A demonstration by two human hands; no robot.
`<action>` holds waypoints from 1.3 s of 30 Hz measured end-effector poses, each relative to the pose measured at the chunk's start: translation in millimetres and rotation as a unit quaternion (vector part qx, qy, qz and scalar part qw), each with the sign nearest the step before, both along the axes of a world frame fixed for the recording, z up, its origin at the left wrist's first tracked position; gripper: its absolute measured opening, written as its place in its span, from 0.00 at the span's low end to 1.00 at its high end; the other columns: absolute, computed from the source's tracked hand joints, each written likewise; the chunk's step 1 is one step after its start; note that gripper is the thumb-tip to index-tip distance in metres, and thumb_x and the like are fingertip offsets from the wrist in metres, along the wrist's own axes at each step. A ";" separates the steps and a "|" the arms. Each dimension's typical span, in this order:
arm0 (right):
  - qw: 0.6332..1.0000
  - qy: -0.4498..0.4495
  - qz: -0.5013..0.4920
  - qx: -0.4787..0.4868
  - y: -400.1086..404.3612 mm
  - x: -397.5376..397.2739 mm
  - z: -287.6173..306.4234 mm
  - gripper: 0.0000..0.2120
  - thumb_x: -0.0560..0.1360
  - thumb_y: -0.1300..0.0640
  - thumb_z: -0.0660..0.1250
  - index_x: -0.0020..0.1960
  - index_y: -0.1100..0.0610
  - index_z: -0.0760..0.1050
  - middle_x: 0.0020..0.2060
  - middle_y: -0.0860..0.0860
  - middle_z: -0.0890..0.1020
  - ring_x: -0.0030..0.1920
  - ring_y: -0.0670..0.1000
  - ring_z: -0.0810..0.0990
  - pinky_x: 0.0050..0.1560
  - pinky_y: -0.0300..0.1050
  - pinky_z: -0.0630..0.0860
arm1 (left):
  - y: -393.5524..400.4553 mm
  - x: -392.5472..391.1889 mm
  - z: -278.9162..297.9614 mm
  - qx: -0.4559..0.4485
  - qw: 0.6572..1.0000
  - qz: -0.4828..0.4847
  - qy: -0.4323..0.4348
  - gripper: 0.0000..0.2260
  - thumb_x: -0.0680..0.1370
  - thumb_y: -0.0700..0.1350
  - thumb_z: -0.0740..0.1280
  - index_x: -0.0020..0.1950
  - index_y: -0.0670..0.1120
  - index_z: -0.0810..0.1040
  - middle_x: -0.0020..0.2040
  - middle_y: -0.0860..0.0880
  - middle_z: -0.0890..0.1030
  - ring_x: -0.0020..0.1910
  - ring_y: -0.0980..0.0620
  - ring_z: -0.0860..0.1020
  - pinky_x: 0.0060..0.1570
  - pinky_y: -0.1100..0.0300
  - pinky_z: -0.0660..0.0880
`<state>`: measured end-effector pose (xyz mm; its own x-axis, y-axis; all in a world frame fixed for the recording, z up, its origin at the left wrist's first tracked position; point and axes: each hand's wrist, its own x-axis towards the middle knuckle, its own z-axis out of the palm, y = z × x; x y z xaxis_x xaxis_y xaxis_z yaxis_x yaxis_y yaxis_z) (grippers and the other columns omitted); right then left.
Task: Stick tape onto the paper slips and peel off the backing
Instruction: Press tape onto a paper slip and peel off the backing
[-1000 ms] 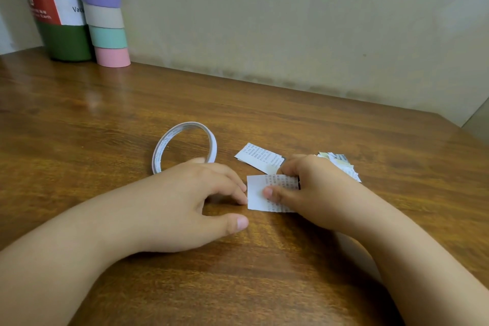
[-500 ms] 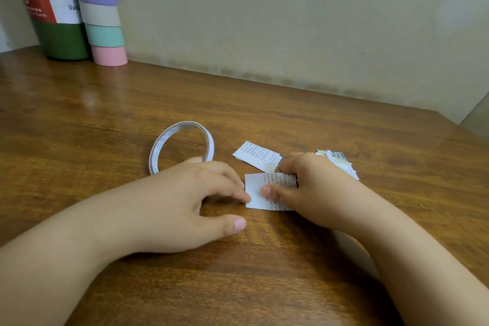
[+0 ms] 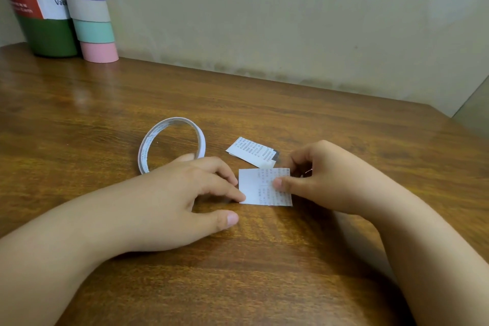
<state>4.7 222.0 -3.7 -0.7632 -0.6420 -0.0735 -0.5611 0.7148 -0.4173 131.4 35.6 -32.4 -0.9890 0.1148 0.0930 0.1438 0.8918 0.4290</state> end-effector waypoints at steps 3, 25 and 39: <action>1.000 0.002 0.001 0.007 -1.3 -0.4 -1.8 0.10 0.72 0.46 0.70 0.42 0.52 0.80 0.35 0.47 0.81 0.36 0.47 0.78 0.33 0.40 0.70 | -0.9 0.4 -0.2 -0.007 1.000 -0.004 0.004 0.28 0.60 0.73 0.48 0.56 0.71 0.73 0.60 0.76 0.62 0.60 0.73 0.60 0.52 0.80 0.60; 1.000 0.009 0.018 0.007 -2.7 1.5 -1.6 0.07 0.72 0.47 0.70 0.40 0.49 0.79 0.33 0.44 0.78 0.32 0.43 0.74 0.27 0.32 0.64 | -4.7 -3.3 -8.9 0.009 0.999 0.005 0.050 0.18 0.63 0.72 0.55 0.49 0.75 0.75 0.58 0.76 0.66 0.59 0.71 0.64 0.50 0.73 0.63; 1.000 0.004 0.005 -0.030 -0.6 9.3 -2.4 0.07 0.71 0.50 0.72 0.39 0.51 0.77 0.33 0.44 0.79 0.30 0.40 0.74 0.29 0.35 0.68 | -0.3 0.8 -1.2 0.010 1.000 0.000 0.003 0.26 0.61 0.72 0.49 0.54 0.71 0.74 0.61 0.75 0.62 0.61 0.70 0.62 0.57 0.74 0.63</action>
